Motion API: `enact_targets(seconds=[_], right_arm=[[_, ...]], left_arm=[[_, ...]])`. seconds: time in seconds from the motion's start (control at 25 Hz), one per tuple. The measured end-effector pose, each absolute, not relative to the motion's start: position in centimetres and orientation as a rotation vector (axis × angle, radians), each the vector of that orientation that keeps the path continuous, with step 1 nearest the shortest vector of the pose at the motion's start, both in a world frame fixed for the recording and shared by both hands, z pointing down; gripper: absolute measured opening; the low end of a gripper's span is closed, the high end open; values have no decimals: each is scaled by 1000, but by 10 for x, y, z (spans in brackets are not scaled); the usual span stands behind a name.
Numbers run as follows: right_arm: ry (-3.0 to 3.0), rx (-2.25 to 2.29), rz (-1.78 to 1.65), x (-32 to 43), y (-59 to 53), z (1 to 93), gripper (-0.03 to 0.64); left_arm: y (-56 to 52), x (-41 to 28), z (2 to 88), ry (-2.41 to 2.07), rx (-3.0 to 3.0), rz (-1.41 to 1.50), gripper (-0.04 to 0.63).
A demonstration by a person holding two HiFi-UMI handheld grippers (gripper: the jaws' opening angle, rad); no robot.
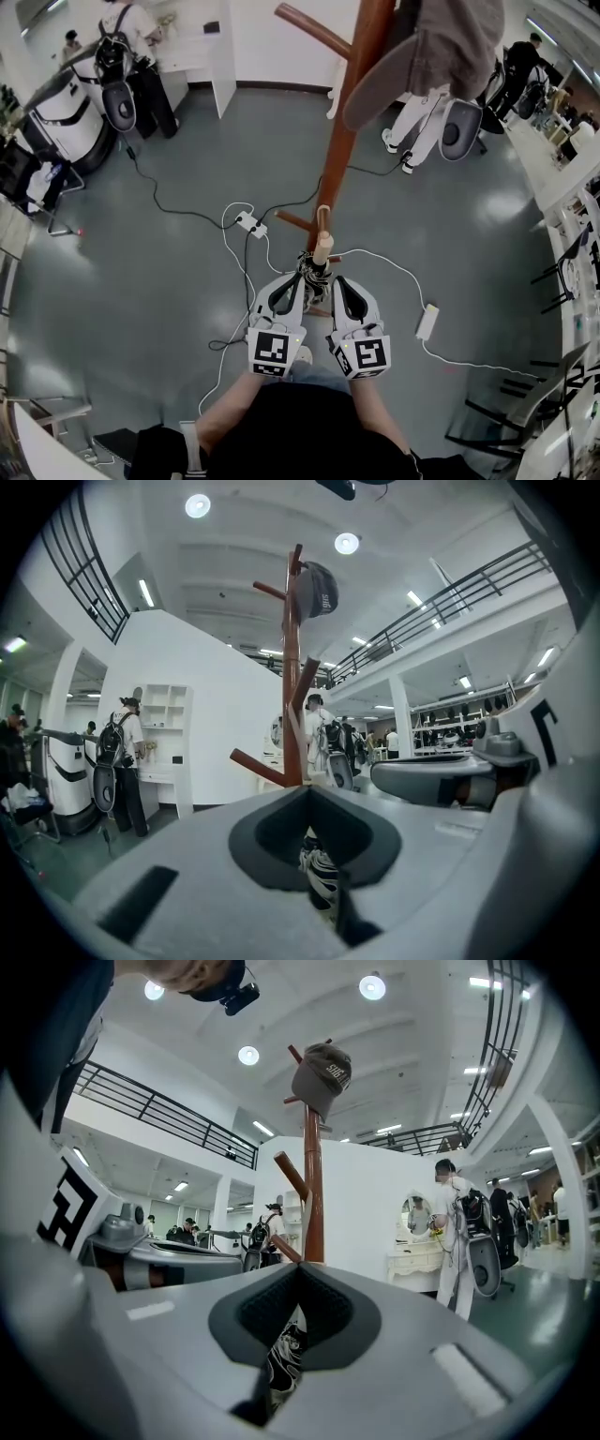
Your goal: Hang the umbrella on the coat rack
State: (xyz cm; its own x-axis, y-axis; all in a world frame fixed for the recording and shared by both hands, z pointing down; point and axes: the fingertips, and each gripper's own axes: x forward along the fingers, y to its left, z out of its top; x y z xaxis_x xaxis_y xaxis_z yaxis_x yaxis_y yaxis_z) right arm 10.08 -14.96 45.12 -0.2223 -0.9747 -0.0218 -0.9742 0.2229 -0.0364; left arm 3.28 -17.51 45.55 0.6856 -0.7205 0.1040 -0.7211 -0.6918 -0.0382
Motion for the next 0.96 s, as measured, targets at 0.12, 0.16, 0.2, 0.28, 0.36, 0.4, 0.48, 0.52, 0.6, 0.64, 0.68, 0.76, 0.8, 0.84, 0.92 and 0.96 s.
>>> enact_targets(seconds=[0.12,0.16,0.2,0.28,0.36,0.4,0.48,0.52,0.6,0.64,0.68,0.76,0.8,0.84,0.92,0.96], right_arm=[[2427,-1939,-24,102,-150,452,5],[2424,-1940,-25,103,-151,452,5],[2421,-1941,-26,103,-150,452,5],[2417,-1941,-26,103,-149,452,5],[2416,-1940,-27,102,-148,451,5],[2417,-1939,-28,102,-148,450,5],[2419,-1937,-28,102,-150,449,5],[2419,-1937,-28,102,-150,449,5],[2419,-1936,-31,102,-150,450,5],[2420,-1936,-32,102,-150,451,5],[2421,-1936,-33,102,-150,452,5],[2421,-1936,-36,103,-150,454,5],[2421,-1936,-37,102,-151,454,5],[2422,-1935,-39,102,-151,454,5],[2425,-1935,-41,100,-153,453,5],[2427,-1934,-42,99,-153,453,5]], left_arm=[[-176,32,458,-1230,2872,179,6],[-176,33,459,-1228,2871,180,6],[-176,33,459,-1227,2871,181,6],[-175,33,459,-1223,2873,182,6],[-174,33,458,-1221,2872,184,6],[-174,33,458,-1221,2871,185,6],[-176,33,457,-1219,2871,185,6],[-177,33,456,-1217,2872,184,6],[-177,34,457,-1213,2873,181,6],[-176,34,458,-1212,2872,182,6],[-176,34,459,-1212,2871,184,6],[-176,35,461,-1210,2868,187,6],[-177,34,461,-1210,2867,188,6],[-177,34,461,-1211,2865,189,6],[-179,32,460,-1213,2862,191,6],[-180,31,460,-1214,2861,192,6]])
